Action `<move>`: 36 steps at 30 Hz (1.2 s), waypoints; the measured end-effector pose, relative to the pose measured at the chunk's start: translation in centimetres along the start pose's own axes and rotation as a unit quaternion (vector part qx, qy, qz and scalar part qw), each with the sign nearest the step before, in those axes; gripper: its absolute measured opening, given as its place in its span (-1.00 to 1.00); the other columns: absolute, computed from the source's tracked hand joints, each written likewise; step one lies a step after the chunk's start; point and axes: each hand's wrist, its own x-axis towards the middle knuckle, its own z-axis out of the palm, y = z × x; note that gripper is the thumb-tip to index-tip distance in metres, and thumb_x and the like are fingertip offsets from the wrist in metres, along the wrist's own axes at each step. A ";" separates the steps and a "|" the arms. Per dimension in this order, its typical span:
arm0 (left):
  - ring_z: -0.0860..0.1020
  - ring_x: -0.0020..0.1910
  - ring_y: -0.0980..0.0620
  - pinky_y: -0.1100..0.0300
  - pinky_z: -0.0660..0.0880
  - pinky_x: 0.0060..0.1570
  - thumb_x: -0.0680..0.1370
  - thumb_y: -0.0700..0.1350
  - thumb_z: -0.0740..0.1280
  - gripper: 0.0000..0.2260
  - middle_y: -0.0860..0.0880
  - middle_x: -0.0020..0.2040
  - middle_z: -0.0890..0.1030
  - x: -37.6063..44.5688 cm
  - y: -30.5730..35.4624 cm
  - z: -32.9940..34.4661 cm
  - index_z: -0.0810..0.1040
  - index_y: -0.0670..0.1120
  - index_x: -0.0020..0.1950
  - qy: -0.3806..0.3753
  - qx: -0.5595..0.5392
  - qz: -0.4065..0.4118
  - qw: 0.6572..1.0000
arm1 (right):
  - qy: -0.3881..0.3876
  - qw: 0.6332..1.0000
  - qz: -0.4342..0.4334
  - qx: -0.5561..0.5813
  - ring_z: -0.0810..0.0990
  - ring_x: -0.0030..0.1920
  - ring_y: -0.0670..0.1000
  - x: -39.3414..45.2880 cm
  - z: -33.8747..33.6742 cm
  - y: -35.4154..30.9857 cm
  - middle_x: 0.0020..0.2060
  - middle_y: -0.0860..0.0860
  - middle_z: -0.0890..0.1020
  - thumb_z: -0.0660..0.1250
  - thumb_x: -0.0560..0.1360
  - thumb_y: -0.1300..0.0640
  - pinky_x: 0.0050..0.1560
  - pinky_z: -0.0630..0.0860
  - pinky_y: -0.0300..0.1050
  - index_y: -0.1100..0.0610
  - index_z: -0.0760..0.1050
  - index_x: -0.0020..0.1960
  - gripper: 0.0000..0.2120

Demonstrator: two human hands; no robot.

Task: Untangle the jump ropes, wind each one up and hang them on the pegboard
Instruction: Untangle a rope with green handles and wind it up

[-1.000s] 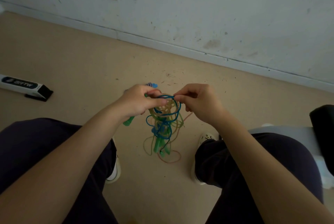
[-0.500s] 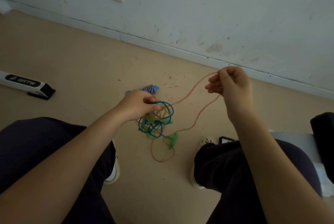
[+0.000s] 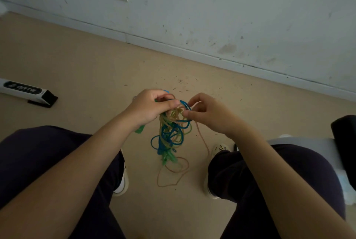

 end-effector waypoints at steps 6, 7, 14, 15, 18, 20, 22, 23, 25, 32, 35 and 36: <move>0.48 -0.43 0.34 0.46 0.33 -0.37 0.49 0.07 0.48 -0.79 0.26 -0.46 0.56 0.2 -0.7 -0.1 0.59 0.04 -0.28 0.001 0.050 -0.002 0.999 | 0.013 1.000 -0.013 0.007 0.34 -0.54 -0.12 0.3 0.2 0.1 -0.59 -0.12 0.43 0.49 0.45 -0.02 -0.45 0.30 -0.23 0.12 0.53 -0.10 -0.76; 0.48 -0.44 0.36 0.47 0.31 -0.40 0.49 0.07 0.48 -0.78 0.29 -0.48 0.54 0.2 -0.7 -0.1 0.57 0.06 -0.31 0.005 0.065 -0.001 0.998 | 0.024 1.000 -0.014 0.003 0.28 -0.56 -0.15 0.4 0.0 0.1 -0.62 -0.15 0.38 0.50 0.43 -0.02 -0.47 0.24 -0.26 0.12 0.55 -0.13 -0.77; 0.51 -0.31 0.13 0.20 0.36 -0.31 0.51 0.12 0.44 -0.76 0.11 -0.32 0.57 0.8 -1.4 -1.1 0.58 -0.01 -0.24 0.077 0.149 -0.009 0.986 | 0.216 0.972 -0.060 0.072 0.27 -0.53 -0.16 0.4 -0.4 0.3 -0.60 -0.17 0.34 0.41 0.53 0.07 -0.47 0.20 -0.31 -0.02 0.56 -0.25 -0.82; 0.50 -0.32 0.10 0.18 0.33 -0.33 0.51 0.14 0.42 -0.73 0.09 -0.32 0.55 0.8 -1.5 -1.2 0.54 0.00 -0.27 0.082 0.198 -0.016 0.977 | 0.235 0.966 -0.062 0.083 0.26 -0.53 -0.15 0.3 -0.5 0.3 -0.60 -0.16 0.35 0.40 0.54 0.08 -0.47 0.21 -0.30 -0.01 0.55 -0.24 -0.82; 0.51 -0.31 0.03 0.17 0.28 -0.37 0.54 0.16 0.37 -0.68 0.06 -0.33 0.53 1.0 -2.4 -1.7 0.51 -0.02 -0.29 0.104 0.298 -0.057 0.947 | 0.319 0.940 -0.058 0.108 0.34 -0.48 -0.07 -0.2 -2.1 0.1 -0.52 -0.13 0.44 0.34 0.58 0.08 -0.48 0.30 -0.23 0.00 0.54 -0.19 -0.83; 0.54 -0.27 0.01 0.17 0.31 -0.37 0.54 0.17 0.36 -0.69 0.05 -0.30 0.56 1.1 -2.6 -2.0 0.56 -0.03 -0.24 0.115 0.304 -0.066 0.943 | 0.363 0.919 -0.055 0.144 0.43 -0.47 -0.06 -0.5 -3.1 0.1 -0.45 -0.03 0.51 0.30 0.60 0.10 -0.44 0.41 -0.24 0.05 0.53 -0.17 -0.83; 0.50 -0.30 0.06 0.16 0.31 -0.37 0.54 0.14 0.38 -0.70 0.06 -0.31 0.54 1.0 -2.5 -1.9 0.52 -0.02 -0.28 0.105 0.256 -0.032 0.960 | 0.334 0.929 -0.045 0.156 0.51 -0.42 -0.08 -0.5 -3.2 0.1 -0.38 0.01 0.58 0.27 0.61 0.13 -0.36 0.50 -0.22 0.10 0.53 -0.10 -0.86; 0.51 -0.28 0.09 0.16 0.34 -0.33 0.54 0.11 0.40 -0.72 0.06 -0.28 0.56 1.0 -2.3 -1.8 0.53 -0.03 -0.26 0.092 0.215 -0.009 0.972 | 0.298 0.940 -0.035 0.160 0.54 -0.40 -0.05 -0.4 -3.0 0.1 -0.36 0.03 0.61 0.26 0.61 0.15 -0.31 0.52 -0.15 0.12 0.53 -0.06 -0.89; 0.55 -0.21 0.10 0.19 0.41 -0.21 0.52 0.08 0.43 -0.76 0.02 -0.19 0.62 0.8 -1.8 -1.3 0.61 -0.08 -0.16 0.066 0.139 0.019 0.988 | 0.218 0.959 -0.011 0.180 0.54 -0.40 0.03 0.0 -2.2 0.1 -0.33 0.08 0.64 0.26 0.59 0.14 -0.29 0.52 -0.02 0.15 0.51 0.03 -0.90; 0.50 -0.29 0.31 0.38 0.40 -0.22 0.50 0.03 0.48 -0.79 0.14 -0.25 0.60 0.4 -0.9 0.0 0.67 -0.12 -0.10 0.039 0.062 0.053 0.996 | 0.010 0.993 -0.003 0.120 0.48 -0.44 0.00 0.2 0.3 -0.1 -0.36 0.03 0.63 0.40 0.50 -0.13 -0.37 0.41 -0.11 0.09 0.47 0.03 -0.69; 0.49 -0.30 0.33 0.36 0.40 -0.24 0.50 0.07 0.47 -0.76 0.15 -0.27 0.59 0.2 -0.7 0.1 0.65 -0.11 -0.13 0.018 0.095 0.060 0.994 | -0.001 0.999 -0.006 0.039 0.35 -0.51 -0.13 0.1 0.8 -0.1 -0.46 -0.04 0.51 0.51 0.42 -0.05 -0.45 0.29 -0.26 0.04 0.40 0.00 -0.67; 0.51 -0.29 0.30 0.28 0.42 -0.25 0.50 0.10 0.45 -0.75 0.15 -0.27 0.59 0.1 -0.8 0.0 0.63 -0.08 -0.16 0.013 0.134 0.056 0.989 | 0.006 1.000 -0.007 0.008 0.30 -0.55 -0.17 0.1 0.7 -0.1 -0.49 -0.06 0.45 0.52 0.42 0.00 -0.49 0.25 -0.31 0.06 0.41 -0.01 -0.68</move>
